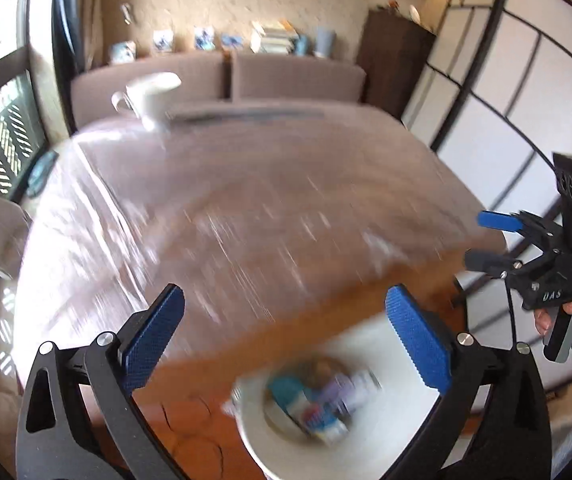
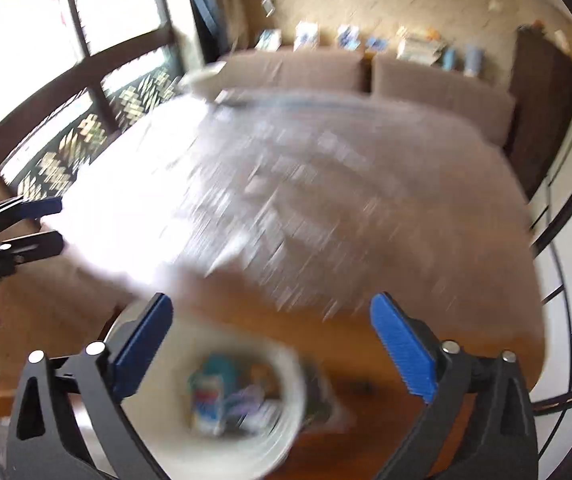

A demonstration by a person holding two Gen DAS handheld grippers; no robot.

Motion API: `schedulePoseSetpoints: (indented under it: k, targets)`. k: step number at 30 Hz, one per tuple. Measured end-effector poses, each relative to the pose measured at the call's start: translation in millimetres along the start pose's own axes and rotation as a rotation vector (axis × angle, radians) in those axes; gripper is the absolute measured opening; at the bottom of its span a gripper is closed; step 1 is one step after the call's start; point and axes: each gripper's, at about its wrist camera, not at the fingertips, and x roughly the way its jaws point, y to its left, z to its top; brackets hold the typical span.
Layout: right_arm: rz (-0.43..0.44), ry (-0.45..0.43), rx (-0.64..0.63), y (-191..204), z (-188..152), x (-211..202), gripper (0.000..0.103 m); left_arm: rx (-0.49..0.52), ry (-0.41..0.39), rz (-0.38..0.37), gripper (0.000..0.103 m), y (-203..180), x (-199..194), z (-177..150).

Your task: Collect trash

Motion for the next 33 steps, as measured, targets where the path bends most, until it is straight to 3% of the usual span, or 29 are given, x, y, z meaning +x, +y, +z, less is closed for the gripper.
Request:
schedulePoseSetpoints:
  k: [2,6,12,21,27,33]
  targets:
    - [-0.05,-0.037,0.06,-31.5,30.7,22.4,0.099,-0.043,-0.021,0.072,0.101,22.5,15.3,24.0]
    - [-0.178,-0.027,0.112,-82.3,74.7,70.4,0.099,-0.102,-0.032,0.175,0.101,65.8,65.1,66.4]
    - [-0.253,0.018,0.183,-149.9,115.9,131.5,0.099,-0.198,0.021,0.222,0.101,119.8,123.7,93.1]
    - [-0.309,0.079,0.226,-189.2,116.4,176.0,0.099,-0.243,0.065,0.29,0.101,160.8,155.9,103.0]
    - [-0.307,0.098,0.254,-197.8,114.1,182.1,0.099,-0.186,0.103,0.345,0.102,155.8,166.5,108.9]
    - [-0.31,0.101,0.256,-197.1,114.2,181.9,0.099,-0.175,0.108,0.346,0.102,155.4,168.5,110.2]
